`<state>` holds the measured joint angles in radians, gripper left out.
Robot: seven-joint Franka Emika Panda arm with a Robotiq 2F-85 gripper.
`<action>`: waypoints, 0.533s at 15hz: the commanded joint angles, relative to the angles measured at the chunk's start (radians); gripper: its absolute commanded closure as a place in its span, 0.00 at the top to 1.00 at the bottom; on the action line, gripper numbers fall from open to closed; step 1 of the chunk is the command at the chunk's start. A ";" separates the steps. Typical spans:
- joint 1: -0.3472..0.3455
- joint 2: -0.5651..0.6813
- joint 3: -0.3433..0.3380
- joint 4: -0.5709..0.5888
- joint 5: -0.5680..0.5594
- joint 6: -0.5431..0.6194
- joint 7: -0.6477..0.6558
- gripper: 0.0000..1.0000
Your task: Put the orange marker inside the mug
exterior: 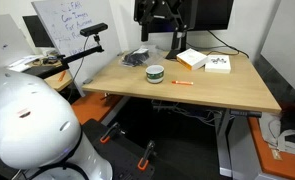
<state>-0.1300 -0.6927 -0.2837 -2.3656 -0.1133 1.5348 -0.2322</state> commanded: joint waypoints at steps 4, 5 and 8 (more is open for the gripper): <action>-0.009 0.003 0.006 0.002 0.004 -0.001 -0.005 1.00; -0.009 0.003 0.006 0.002 0.004 -0.001 -0.005 1.00; -0.009 0.055 0.030 -0.009 0.020 0.070 0.067 1.00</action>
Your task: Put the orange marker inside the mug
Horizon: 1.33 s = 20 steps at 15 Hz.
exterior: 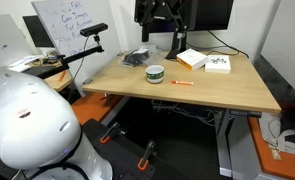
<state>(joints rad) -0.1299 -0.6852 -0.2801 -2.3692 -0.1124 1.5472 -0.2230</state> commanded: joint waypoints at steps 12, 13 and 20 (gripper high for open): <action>0.027 0.659 0.250 0.128 0.279 0.755 0.763 1.00; 0.034 0.713 0.253 0.158 0.275 0.777 0.824 1.00; 0.100 1.050 0.222 0.372 0.304 0.850 0.999 1.00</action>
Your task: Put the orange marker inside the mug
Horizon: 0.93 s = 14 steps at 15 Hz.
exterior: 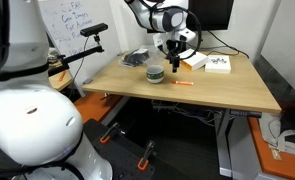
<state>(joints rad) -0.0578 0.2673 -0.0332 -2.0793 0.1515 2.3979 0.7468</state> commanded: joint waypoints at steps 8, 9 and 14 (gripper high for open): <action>0.036 0.360 -0.084 0.320 0.109 0.017 0.053 0.72; 0.034 0.380 -0.091 0.348 0.113 0.011 0.055 0.73; 0.030 0.462 -0.111 0.438 0.126 -0.028 0.073 0.59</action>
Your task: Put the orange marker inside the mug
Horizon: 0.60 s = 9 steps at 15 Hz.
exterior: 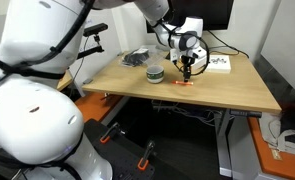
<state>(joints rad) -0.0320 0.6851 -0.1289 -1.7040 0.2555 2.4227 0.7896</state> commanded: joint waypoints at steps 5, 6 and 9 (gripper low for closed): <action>0.002 0.090 -0.025 0.100 0.024 -0.053 0.033 0.27; 0.002 0.091 -0.025 0.100 0.025 -0.052 0.032 0.19; 0.005 0.079 -0.031 0.090 0.021 -0.045 0.035 0.00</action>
<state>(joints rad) -0.0320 0.7663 -0.1484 -1.6307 0.2576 2.4115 0.8004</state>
